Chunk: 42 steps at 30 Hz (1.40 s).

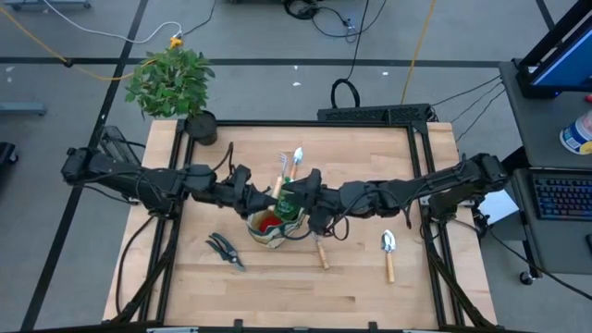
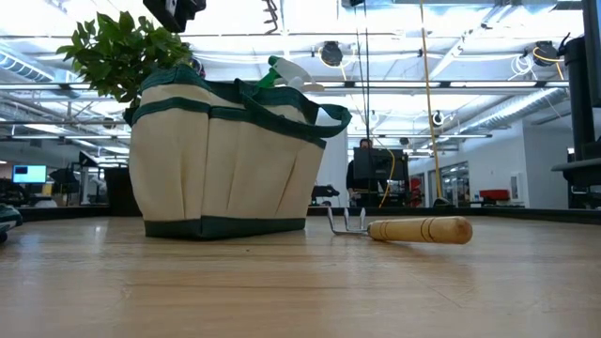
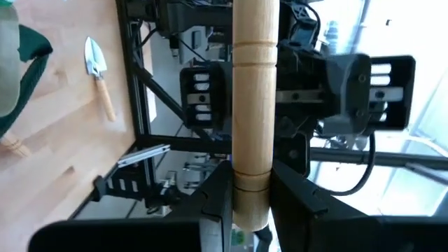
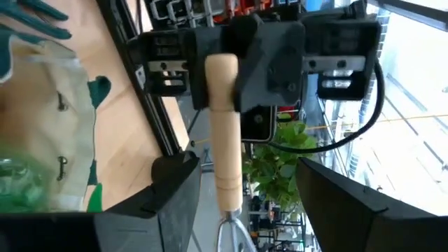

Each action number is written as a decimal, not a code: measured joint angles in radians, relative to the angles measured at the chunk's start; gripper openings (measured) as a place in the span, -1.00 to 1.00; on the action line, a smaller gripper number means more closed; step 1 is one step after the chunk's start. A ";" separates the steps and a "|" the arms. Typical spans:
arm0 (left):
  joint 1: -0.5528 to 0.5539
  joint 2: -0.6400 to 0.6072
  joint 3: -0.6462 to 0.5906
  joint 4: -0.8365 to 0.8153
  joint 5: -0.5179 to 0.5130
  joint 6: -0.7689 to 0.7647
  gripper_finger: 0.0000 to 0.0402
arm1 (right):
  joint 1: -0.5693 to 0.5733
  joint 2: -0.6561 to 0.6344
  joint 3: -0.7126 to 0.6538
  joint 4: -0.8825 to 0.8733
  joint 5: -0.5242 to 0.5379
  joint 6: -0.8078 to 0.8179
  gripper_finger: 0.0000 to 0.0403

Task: Pick & Place Garden tools in Gardening bag
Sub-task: Put the brown hand rake into the brown bag

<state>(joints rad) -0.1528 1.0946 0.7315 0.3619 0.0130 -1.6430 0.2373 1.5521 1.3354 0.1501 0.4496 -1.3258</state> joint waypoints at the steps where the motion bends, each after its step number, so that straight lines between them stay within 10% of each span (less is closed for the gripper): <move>1: 0.000 0.000 0.000 0.000 -0.005 -0.011 -0.66 | -0.003 0.011 0.001 0.011 -0.001 -0.001 0.12; 23: -0.012 0.000 -0.001 -0.018 0.000 -0.046 -0.66 | -0.035 0.156 0.000 0.206 0.099 -0.098 0.08; 42: -0.011 0.000 -0.001 -0.023 -0.008 -0.045 -0.66 | -0.020 0.156 0.000 0.231 0.058 0.053 -0.70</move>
<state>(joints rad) -0.1638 1.0946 0.7303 0.3393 0.0045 -1.6880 0.2169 1.7081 1.3354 0.3809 0.5073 -1.2727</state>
